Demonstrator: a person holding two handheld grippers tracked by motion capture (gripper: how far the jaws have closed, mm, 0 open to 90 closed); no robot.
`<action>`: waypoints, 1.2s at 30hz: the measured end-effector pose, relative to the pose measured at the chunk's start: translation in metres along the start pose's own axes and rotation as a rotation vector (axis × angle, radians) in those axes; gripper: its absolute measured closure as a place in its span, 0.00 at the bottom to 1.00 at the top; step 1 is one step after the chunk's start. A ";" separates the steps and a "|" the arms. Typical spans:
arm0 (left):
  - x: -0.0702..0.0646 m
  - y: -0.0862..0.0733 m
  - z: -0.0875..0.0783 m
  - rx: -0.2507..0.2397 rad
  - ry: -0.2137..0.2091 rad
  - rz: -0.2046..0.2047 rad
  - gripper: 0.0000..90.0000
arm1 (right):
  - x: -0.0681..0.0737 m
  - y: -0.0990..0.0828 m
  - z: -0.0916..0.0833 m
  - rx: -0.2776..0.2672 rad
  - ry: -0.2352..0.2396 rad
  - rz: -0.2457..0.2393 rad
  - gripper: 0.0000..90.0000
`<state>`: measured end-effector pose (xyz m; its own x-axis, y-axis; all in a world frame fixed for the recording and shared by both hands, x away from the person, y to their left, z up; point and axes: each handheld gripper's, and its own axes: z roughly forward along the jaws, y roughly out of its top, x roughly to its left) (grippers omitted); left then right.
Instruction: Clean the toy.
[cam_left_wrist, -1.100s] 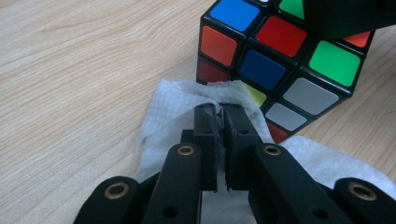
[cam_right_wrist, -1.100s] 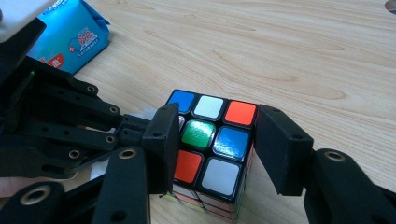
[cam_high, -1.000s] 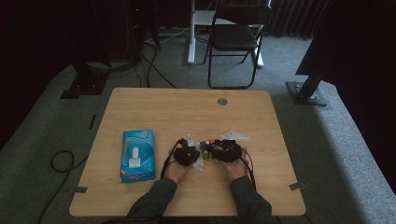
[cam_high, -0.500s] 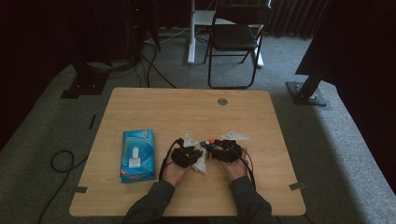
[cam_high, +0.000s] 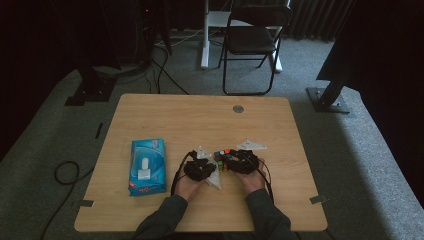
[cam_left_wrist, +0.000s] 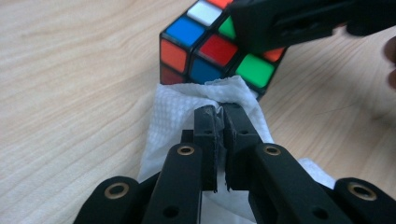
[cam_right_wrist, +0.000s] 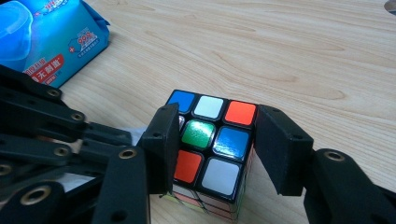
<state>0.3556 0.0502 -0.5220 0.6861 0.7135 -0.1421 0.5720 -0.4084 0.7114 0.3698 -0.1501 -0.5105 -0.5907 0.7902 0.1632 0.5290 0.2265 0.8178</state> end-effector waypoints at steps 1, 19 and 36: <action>0.001 -0.001 0.002 -0.006 0.002 -0.001 0.95 | 0.000 0.000 0.000 0.000 0.000 0.000 0.56; 0.013 0.000 0.005 -0.012 0.038 0.039 0.95 | -0.002 0.000 0.000 -0.002 0.007 0.002 0.56; 0.041 0.027 0.003 -0.073 0.049 -0.003 0.95 | 0.000 0.000 0.000 0.012 0.051 -0.030 0.56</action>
<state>0.4003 0.0666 -0.5102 0.6605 0.7425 -0.1116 0.5384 -0.3648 0.7596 0.3700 -0.1505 -0.5103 -0.6365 0.7531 0.1664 0.5177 0.2573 0.8160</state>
